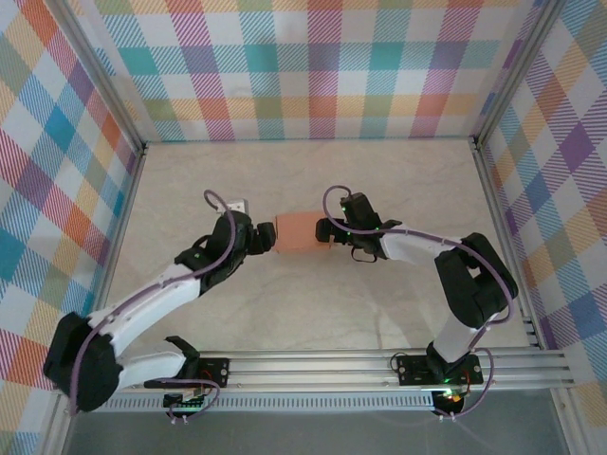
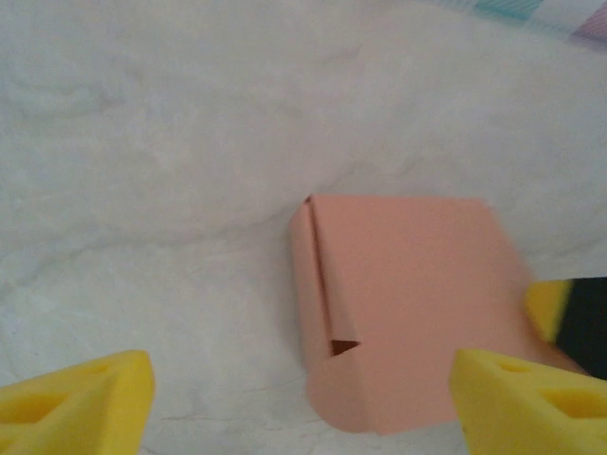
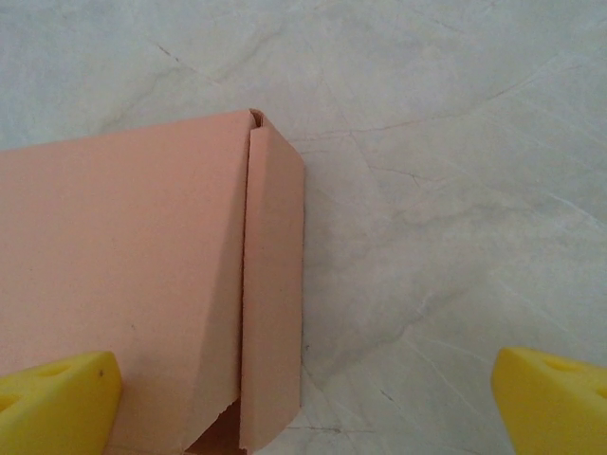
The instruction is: Fold the paper box
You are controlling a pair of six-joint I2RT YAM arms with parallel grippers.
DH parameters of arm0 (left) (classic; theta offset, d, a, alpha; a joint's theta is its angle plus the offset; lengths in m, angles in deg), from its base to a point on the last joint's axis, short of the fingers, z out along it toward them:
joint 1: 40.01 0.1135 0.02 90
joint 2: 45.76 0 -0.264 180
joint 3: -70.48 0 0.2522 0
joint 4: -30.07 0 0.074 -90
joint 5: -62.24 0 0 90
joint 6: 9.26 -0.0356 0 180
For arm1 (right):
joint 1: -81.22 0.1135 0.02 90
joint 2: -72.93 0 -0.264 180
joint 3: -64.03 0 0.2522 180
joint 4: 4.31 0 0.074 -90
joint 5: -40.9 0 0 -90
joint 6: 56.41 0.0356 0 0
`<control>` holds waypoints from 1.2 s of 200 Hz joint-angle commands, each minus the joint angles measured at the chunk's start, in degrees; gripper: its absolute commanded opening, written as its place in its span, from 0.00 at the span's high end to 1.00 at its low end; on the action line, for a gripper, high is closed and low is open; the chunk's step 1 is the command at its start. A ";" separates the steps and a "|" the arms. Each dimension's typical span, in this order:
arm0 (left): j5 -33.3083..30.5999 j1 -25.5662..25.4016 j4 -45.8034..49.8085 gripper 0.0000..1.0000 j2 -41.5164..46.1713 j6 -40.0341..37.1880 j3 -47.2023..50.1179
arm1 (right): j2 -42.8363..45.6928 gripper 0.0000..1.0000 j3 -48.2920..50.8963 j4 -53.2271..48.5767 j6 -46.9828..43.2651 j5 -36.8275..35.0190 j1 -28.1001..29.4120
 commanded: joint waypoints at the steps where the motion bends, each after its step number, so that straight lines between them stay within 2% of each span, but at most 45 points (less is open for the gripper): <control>1: 10.41 2.67 2.19 0.24 -6.44 4.64 -4.33 | -1.13 0.00 0.34 -0.37 -2.21 -1.27 -0.22; 32: 16.02 4.29 -0.40 0.30 -15.26 4.66 -8.51 | -2.16 0.00 0.95 0.99 -2.38 -1.43 -0.18; 54: 18.61 5.11 -2.16 0.38 -20.47 4.88 -10.30 | -2.53 0.00 1.63 1.72 -2.20 -1.50 -0.18; 72: 19.29 5.31 -3.21 0.47 -23.61 5.08 -10.85 | -2.38 0.05 2.42 2.76 -2.10 -1.37 -0.18; 85: 19.83 5.55 -4.58 0.50 -25.08 5.39 -10.45 | -2.15 0.08 2.66 3.10 -2.16 -0.67 -0.19; 109: 20.36 5.79 -6.35 0.55 -25.93 6.05 -9.28 | -0.78 0.09 3.91 6.40 -2.07 3.01 -0.28; 150: 23.02 7.12 -8.40 0.63 -26.46 6.63 -7.49 | 1.34 0.03 5.63 12.29 -0.24 9.74 -1.57; 172: 25.14 7.84 -10.41 0.76 -26.73 7.11 -6.34 | 1.46 0.03 6.48 14.73 2.10 13.01 -2.90; 240: 29.82 10.68 -14.91 0.84 -28.95 9.30 -3.39 | -1.04 0.04 8.45 21.91 9.19 20.96 -5.66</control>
